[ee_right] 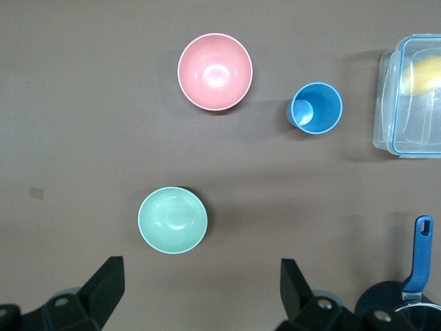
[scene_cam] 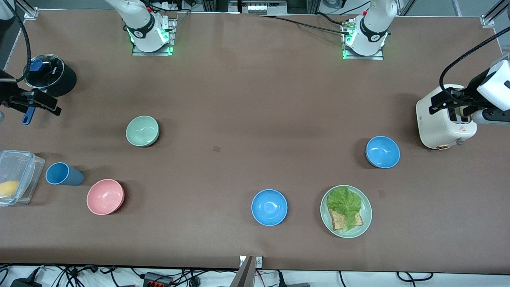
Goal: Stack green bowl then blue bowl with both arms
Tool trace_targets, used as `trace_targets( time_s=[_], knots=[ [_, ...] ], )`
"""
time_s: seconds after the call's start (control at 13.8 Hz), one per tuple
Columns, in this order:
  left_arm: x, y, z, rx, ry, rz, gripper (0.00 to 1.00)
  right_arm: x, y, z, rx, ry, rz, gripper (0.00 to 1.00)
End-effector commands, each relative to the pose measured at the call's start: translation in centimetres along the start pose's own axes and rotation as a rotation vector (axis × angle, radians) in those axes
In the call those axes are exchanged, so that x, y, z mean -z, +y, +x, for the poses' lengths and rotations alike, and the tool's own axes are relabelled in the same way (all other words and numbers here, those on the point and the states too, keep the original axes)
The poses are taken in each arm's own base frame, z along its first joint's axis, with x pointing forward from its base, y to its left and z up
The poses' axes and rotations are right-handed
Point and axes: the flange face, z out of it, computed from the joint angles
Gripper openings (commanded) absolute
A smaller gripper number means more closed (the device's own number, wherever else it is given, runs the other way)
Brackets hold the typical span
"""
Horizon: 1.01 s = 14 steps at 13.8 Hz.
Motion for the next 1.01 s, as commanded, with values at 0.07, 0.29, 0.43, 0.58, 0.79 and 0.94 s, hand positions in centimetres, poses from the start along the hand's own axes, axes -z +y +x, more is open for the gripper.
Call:
trace_targets(
  time_s=[0.07, 0.29, 0.43, 0.58, 0.79, 0.94],
  knots=[
    [0.3, 0.2, -0.1, 0.012, 0.002, -0.024, 1.00, 1.1, 0.1, -0.9, 0.007, 0.007, 0.005, 1.00],
    [0.2, -0.1, 0.0, 0.014, -0.001, -0.024, 1.00, 1.1, 0.1, -0.9, 0.007, 0.005, 0.005, 1.00],
    [0.2, -0.1, 0.0, 0.017, -0.001, -0.021, 1.00, 0.9, 0.1, -0.8, 0.007, 0.002, 0.005, 1.00],
    [0.1, -0.1, 0.0, 0.014, -0.002, -0.020, 1.00, 0.9, 0.1, -0.8, 0.007, 0.002, 0.006, 1.00],
    [0.1, -0.1, -0.1, 0.015, -0.004, -0.020, 1.00, -1.0, 0.1, 0.0, 0.005, -0.030, 0.003, 1.00],
    [0.1, -0.1, -0.1, 0.015, -0.004, -0.020, 1.00, -3.5, -0.1, 1.2, 0.004, -0.062, 0.005, 1.00]
  ],
)
